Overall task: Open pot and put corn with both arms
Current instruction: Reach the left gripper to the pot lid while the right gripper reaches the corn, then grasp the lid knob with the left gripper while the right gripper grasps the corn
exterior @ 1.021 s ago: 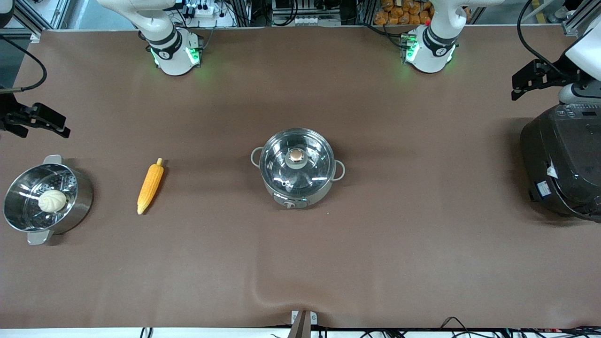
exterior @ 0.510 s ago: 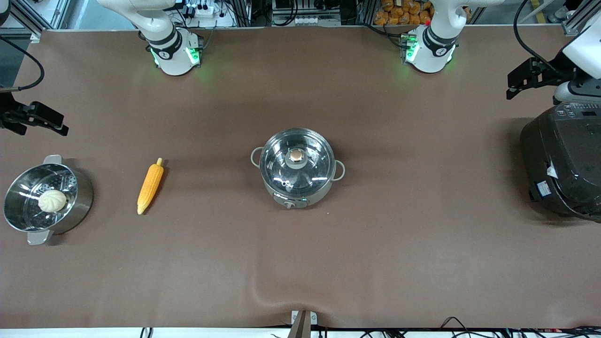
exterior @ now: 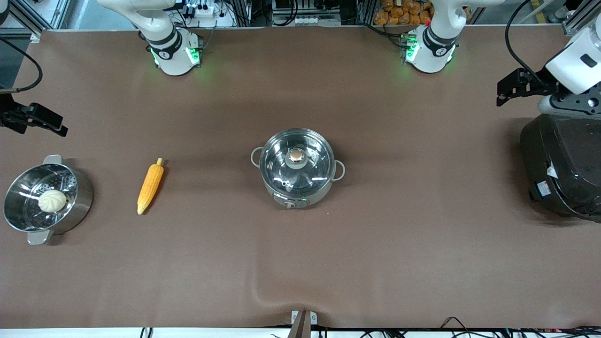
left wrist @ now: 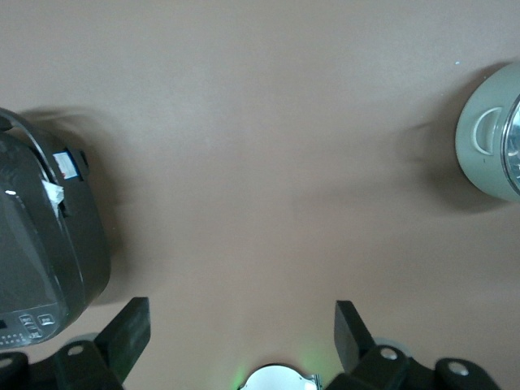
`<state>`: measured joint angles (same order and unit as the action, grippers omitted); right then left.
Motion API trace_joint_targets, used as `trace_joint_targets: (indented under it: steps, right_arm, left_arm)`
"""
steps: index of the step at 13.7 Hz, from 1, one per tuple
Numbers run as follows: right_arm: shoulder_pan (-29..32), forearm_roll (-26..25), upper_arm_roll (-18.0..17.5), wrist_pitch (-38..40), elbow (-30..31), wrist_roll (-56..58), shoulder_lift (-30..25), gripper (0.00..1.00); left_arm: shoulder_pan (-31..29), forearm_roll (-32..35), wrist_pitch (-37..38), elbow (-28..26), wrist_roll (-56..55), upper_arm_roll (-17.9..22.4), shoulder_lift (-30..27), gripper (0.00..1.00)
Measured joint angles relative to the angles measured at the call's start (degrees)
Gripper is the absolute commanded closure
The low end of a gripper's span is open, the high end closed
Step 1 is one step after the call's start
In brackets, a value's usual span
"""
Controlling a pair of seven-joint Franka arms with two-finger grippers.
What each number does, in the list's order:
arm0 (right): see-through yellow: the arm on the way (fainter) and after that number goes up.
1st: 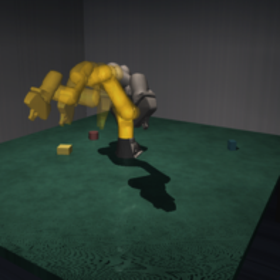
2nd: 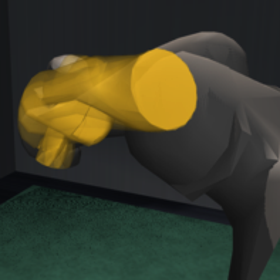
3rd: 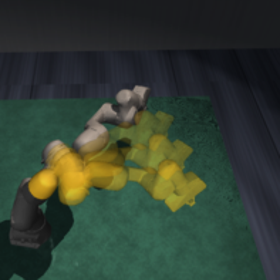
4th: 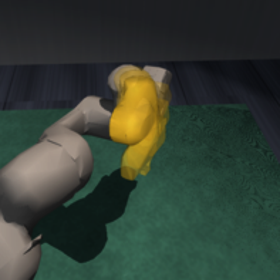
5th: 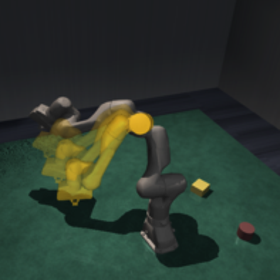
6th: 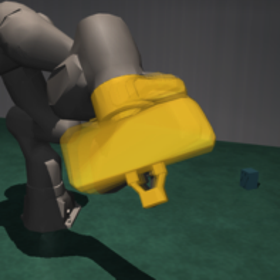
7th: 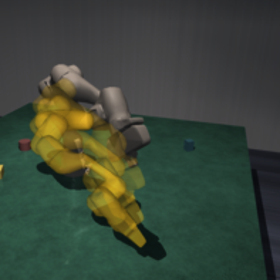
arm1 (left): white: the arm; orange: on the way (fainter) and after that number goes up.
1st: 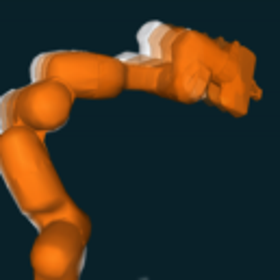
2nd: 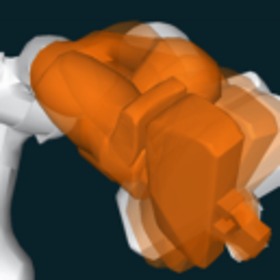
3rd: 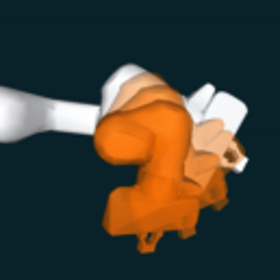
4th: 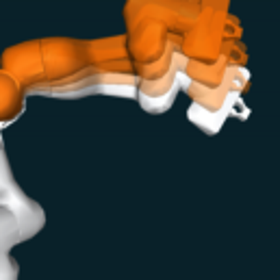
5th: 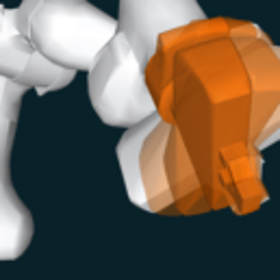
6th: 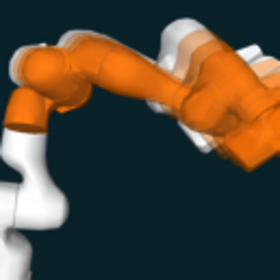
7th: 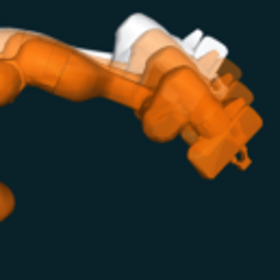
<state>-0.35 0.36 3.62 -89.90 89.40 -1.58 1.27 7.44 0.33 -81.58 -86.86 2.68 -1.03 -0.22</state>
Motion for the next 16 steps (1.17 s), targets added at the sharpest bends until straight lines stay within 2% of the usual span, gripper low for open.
trace_joint_targets:
  steps: [3,6,11,14,16]
  right_arm:
    - [-0.06,0.05,-0.32,-6.37,5.52,-0.11,0.14,0.00]
    - [-0.07,0.06,-0.33,-15.37,13.05,-0.14,0.53,0.00]
    - [-0.19,0.11,-0.38,-36.91,28.39,-0.84,4.55,0.00]
    - [-0.19,0.11,-0.31,-42.70,31.52,-2.59,9.33,0.00]
    - [-0.20,0.20,-0.33,-47.24,32.95,-4.63,11.76,0.00]
  left_arm:
    - [2.64,-0.18,-1.38,0.66,-2.75,-1.14,3.65,0.00]
    - [6.77,-2.18,-5.07,1.25,-10.58,-1.67,8.29,0.00]
    - [19.21,-2.68,-13.92,2.10,-28.18,-1.97,17.22,0.00]
    - [25.94,-2.68,-21.55,5.22,-38.98,-1.94,23.17,0.00]
    - [29.14,-2.68,-27.55,6.62,-41.27,-1.83,26.92,0.00]
